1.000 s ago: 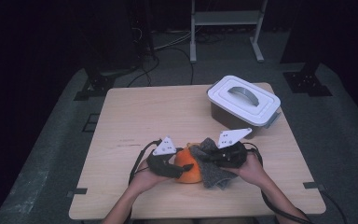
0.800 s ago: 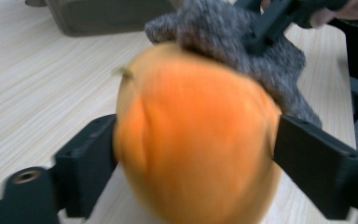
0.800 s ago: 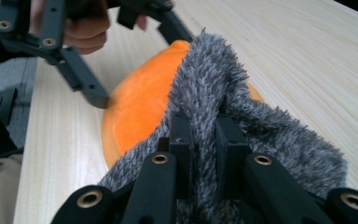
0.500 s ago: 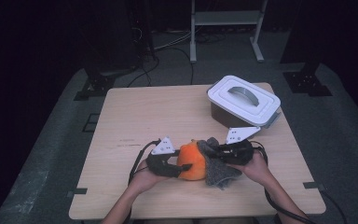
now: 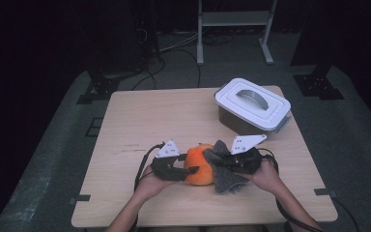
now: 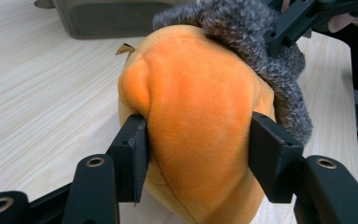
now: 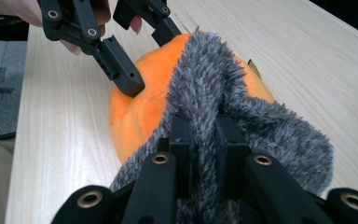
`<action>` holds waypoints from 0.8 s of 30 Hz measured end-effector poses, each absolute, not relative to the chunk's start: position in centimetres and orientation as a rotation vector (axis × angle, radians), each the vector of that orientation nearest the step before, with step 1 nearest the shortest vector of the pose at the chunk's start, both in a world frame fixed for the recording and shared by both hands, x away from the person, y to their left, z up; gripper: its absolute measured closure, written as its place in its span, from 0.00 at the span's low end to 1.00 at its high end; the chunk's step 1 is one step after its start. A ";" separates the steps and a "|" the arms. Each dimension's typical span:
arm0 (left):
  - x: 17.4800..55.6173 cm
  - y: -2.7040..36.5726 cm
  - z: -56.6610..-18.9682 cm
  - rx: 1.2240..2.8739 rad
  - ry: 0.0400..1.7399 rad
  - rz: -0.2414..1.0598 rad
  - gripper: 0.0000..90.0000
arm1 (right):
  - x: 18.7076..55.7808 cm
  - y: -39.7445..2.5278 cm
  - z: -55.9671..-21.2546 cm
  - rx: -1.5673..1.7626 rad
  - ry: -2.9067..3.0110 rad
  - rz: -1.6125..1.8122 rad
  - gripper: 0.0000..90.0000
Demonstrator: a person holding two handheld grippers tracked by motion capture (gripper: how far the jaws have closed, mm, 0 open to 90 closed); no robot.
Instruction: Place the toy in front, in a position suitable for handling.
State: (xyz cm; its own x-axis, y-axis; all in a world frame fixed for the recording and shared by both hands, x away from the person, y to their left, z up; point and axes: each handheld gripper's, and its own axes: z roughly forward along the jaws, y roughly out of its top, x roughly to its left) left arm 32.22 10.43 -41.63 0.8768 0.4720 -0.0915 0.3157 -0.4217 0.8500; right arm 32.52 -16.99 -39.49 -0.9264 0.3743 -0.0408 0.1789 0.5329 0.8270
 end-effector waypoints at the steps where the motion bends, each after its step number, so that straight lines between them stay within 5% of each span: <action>1: 32.2 10.3 -41.6 2.046 0.569 0.198 0.48 | 32.4 -17.1 -39.3 0.472 2.558 1.346 0.88; 12: 31.7 9.9 -41.4 2.054 0.524 0.200 0.45 | 32.1 -15.3 -38.0 0.367 2.561 1.348 0.88; 18: 32.2 9.6 -42.0 2.089 0.559 0.169 0.18 | 32.4 -16.6 -38.9 0.441 2.564 1.382 0.88; 24: 31.8 9.3 -41.8 2.082 0.516 0.204 0.46 | 32.4 -16.8 -38.4 0.434 2.561 1.356 0.88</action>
State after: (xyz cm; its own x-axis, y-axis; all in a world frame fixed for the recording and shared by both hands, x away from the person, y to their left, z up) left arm 31.81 9.29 -41.83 0.8973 0.4376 -0.0579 0.2799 -0.4626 0.8412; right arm 32.37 -16.79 -38.39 -0.9344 0.3531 -0.0477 0.1590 0.5331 0.8310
